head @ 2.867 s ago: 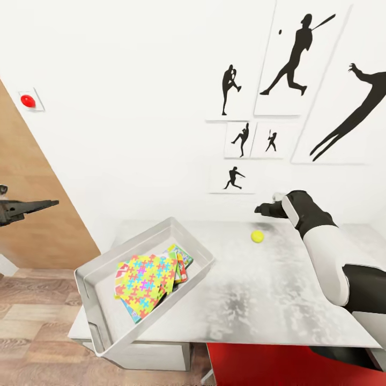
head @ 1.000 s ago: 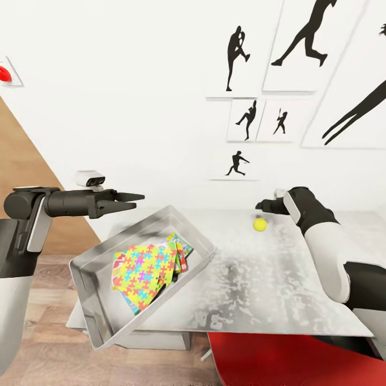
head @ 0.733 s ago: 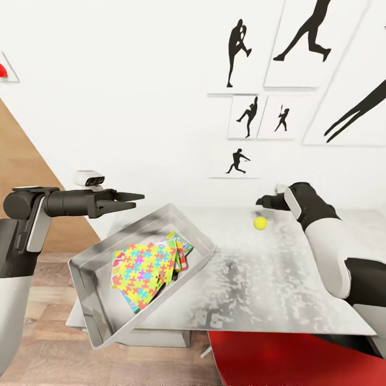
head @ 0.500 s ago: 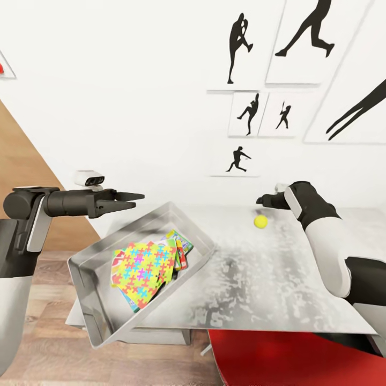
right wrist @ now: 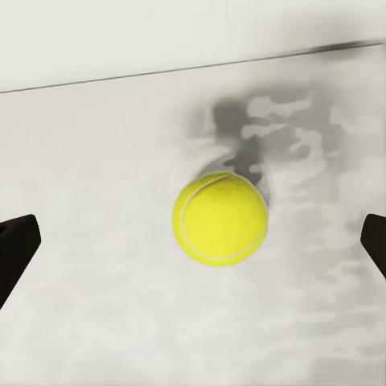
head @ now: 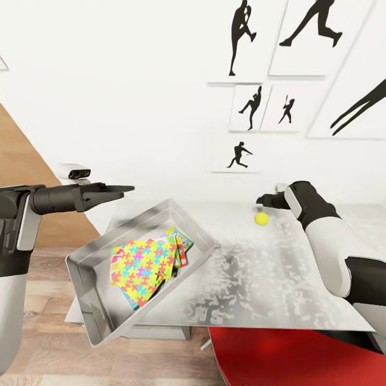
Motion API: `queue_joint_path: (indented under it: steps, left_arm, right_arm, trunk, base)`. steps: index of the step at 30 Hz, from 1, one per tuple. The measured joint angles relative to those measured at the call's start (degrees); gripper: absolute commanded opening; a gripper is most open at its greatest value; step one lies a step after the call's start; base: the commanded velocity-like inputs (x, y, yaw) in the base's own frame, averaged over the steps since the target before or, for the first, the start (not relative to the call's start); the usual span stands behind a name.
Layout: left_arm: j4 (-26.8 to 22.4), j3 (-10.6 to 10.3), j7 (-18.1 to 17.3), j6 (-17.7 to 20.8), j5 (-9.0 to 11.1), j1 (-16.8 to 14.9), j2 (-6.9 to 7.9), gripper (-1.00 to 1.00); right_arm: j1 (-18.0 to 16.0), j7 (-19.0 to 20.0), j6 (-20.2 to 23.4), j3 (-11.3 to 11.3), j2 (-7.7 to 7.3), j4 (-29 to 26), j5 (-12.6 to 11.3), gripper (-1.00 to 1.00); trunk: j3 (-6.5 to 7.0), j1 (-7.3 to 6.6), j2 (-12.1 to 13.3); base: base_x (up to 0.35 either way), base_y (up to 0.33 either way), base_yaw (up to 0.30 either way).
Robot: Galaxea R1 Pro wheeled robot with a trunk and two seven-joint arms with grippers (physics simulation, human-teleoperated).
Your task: Put all the toys in the child's room - the three board games (two on the bed and one on the table), the two jigsaw puzzles on the table, and the tennis ball on the table - inside the toy box on the table in the child's room.
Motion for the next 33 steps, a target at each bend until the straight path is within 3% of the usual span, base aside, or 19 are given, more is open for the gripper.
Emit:
queue_joint_path:
  steps: [15,24,33]
  left_arm:
    - [-0.09,0.58,-0.09,0.0,0.45,0.01,-0.16,1.0]
    - [-0.17,0.89,-0.09,0.0,0.46,0.01,-0.23,1.0]
    - [-0.18,0.94,-0.09,0.0,0.54,-0.02,-0.26,1.0]
  right_arm:
    - [-0.49,0.0,-0.01,0.0,-0.23,-0.08,0.0,1.0]
    - [-0.77,-0.01,-0.01,-0.15,-2.03,-0.09,0.04,1.0]
    - [-1.7,0.0,0.07,-0.18,-2.5,0.0,0.0,1.0]
  trunk:
    - [-1.42,0.0,0.0]
    - [-2.27,0.0,0.0]
    - [-3.12,0.0,0.0]
  base:
    - [0.0,0.0,0.0]
    - [0.0,0.0,0.0]
    - [0.0,0.0,0.0]
